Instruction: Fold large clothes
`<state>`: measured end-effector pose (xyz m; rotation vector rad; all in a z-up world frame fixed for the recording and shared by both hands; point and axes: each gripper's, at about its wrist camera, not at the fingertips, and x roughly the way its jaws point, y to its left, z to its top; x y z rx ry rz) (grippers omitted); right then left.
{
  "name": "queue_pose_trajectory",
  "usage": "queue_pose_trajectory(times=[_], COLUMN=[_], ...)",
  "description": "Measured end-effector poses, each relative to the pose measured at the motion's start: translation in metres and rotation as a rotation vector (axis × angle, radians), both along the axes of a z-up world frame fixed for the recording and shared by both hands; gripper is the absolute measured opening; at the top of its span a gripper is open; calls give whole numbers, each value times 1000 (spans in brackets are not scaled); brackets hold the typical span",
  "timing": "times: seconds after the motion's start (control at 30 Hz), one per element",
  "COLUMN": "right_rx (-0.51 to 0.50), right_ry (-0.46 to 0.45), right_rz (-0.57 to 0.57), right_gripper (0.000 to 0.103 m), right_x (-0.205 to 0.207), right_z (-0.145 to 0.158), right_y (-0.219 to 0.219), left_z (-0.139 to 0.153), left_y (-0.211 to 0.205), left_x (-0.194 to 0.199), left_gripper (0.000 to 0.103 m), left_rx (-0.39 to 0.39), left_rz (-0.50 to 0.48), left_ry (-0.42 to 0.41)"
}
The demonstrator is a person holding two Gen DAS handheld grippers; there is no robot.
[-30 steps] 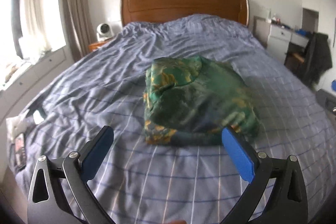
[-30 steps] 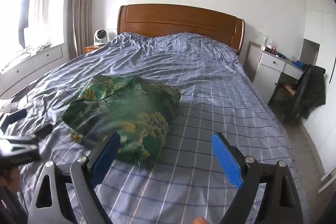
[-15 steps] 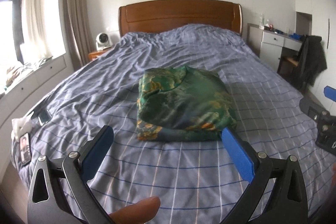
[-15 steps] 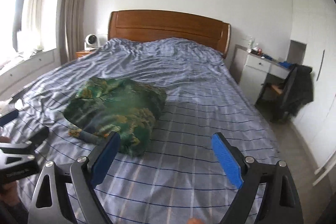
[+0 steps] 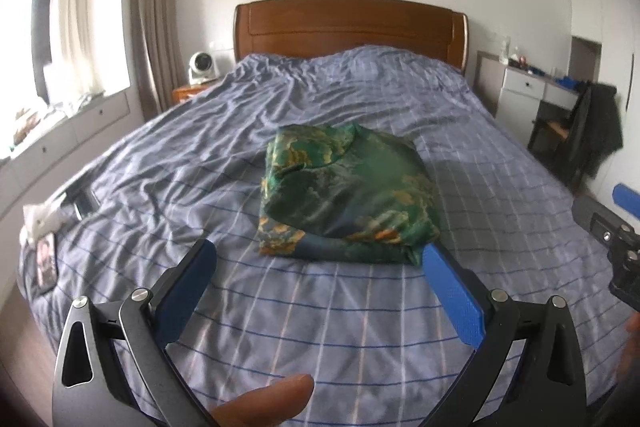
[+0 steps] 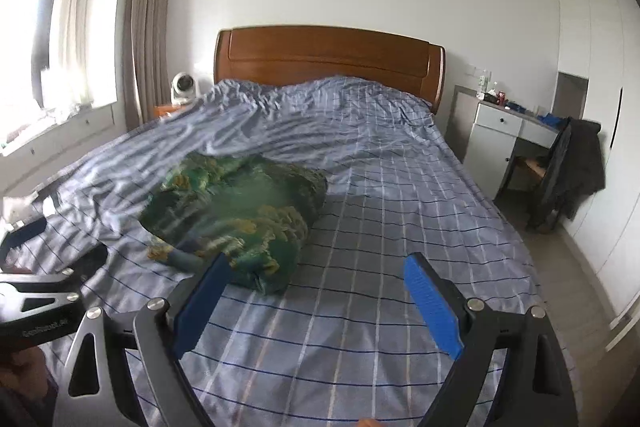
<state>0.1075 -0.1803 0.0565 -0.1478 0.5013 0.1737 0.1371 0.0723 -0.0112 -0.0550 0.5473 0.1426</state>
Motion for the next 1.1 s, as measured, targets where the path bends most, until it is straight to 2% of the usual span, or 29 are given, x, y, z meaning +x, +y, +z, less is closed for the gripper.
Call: queue_pose_trajectory(times=[0.07, 0.17, 0.33, 0.57, 0.93, 1.1], right_rx=[38, 39, -2, -26, -30, -26], right_ry=[-7, 42, 66, 92, 177, 179], right_rz=[27, 72, 44, 50, 7, 17], right_gripper=[91, 91, 91, 91, 91, 91], right_x=[-3, 0, -3, -7, -9, -16], right_z=[4, 3, -8, -15, -23, -22], right_y=[-4, -3, 4, 18, 17, 18], left_z=[1, 3, 5, 2, 3, 3], left_y=[1, 3, -2, -7, -16, -18], left_x=[-1, -1, -6, -9, -16, -18], left_gripper=[103, 103, 103, 103, 103, 102], left_rx=[-5, -19, 33, 47, 85, 84], left_rz=[5, -6, 1, 3, 33, 29], left_ry=[2, 23, 34, 63, 52, 55])
